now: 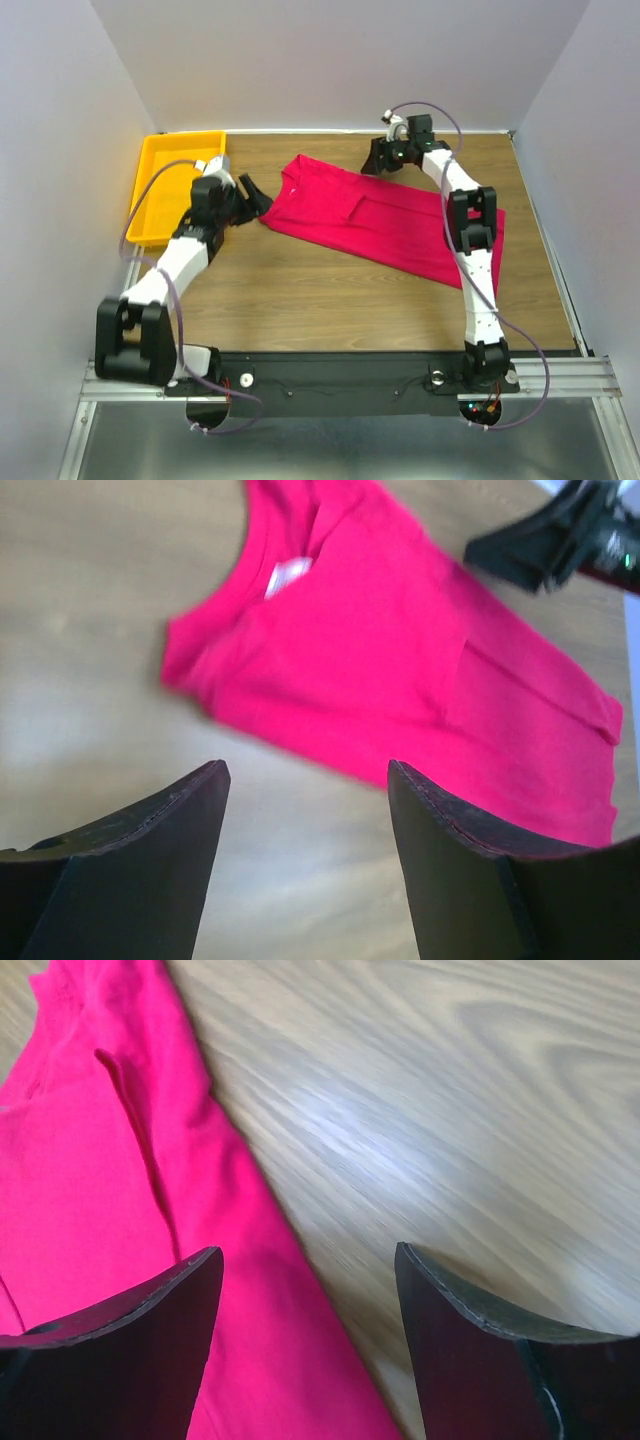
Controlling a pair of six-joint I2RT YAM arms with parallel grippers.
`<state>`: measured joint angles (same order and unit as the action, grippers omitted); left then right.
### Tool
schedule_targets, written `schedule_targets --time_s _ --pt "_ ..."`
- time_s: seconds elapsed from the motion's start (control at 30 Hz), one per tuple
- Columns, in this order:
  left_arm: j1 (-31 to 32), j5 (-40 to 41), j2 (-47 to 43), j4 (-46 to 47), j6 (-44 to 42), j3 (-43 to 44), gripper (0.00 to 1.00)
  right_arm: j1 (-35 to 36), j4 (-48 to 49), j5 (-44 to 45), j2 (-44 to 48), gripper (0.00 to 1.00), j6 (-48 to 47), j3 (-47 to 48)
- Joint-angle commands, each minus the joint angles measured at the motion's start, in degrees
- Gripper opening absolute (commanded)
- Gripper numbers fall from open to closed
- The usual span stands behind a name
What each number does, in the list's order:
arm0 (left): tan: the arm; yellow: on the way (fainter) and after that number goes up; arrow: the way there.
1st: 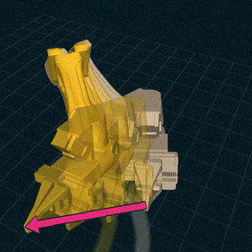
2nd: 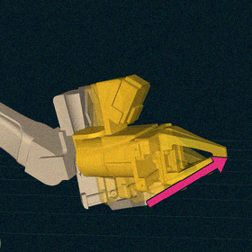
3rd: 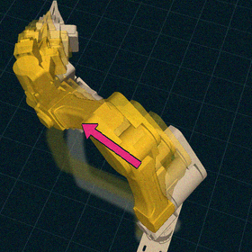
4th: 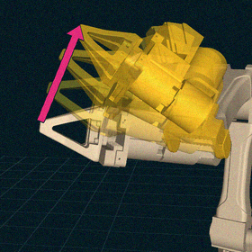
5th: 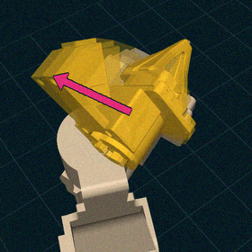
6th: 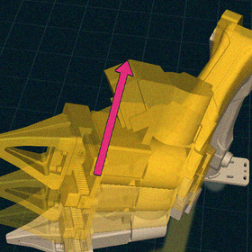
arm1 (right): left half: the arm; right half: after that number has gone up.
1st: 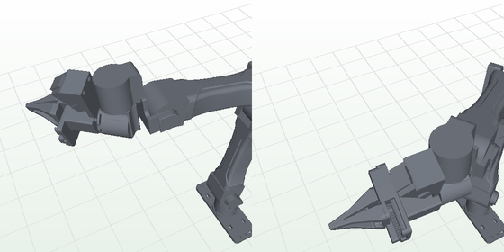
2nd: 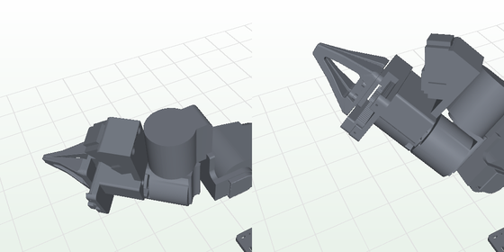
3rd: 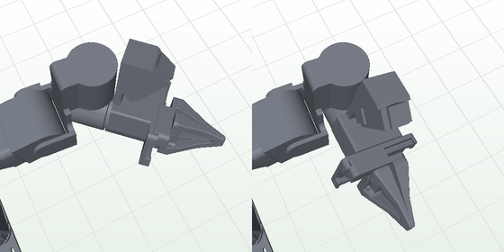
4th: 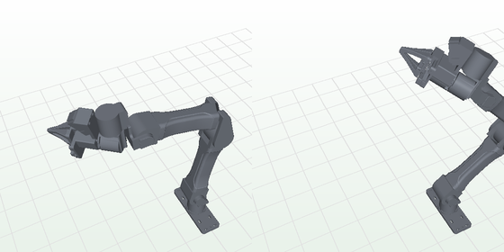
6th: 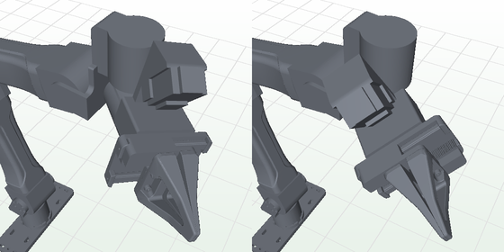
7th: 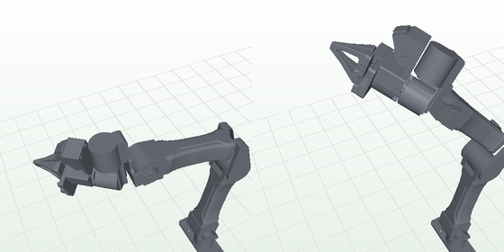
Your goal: Fold and stack the t-shirts
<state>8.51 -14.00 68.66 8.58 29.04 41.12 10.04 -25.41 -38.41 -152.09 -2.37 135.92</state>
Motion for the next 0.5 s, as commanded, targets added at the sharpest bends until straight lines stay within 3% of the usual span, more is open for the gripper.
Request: schedule_targets --time_s 0.0,0.1,0.2,0.3,0.47 --pt "0.1 -3.4 14.8 3.9 -5.92 15.21 0.72 -6.43 0.8 -4.04 12.33 0.76 -5.0 -7.66" --pt "0.8 -3.05 26.85 -1.0 -8.2 31.67 0.68 -9.77 0.8 -3.25 19.53 0.76 -7.03 -15.55" --pt "1.42 -2.35 36.34 -4.61 -9.44 41.89 0.67 -15.39 0.1 -2.1 24.54 0.76 -8.26 -22.68" --pt "1.59 -2.08 41.7 -6.64 -10.05 47.27 0.65 -21.45 -1.57 -0.53 27.37 0.76 -11.77 -27.71" --pt "1.68 -2.26 41.03 -6.91 -10.58 45.98 0.65 -29.19 -4.56 4.65 33.17 0.75 -19.94 -38.51"
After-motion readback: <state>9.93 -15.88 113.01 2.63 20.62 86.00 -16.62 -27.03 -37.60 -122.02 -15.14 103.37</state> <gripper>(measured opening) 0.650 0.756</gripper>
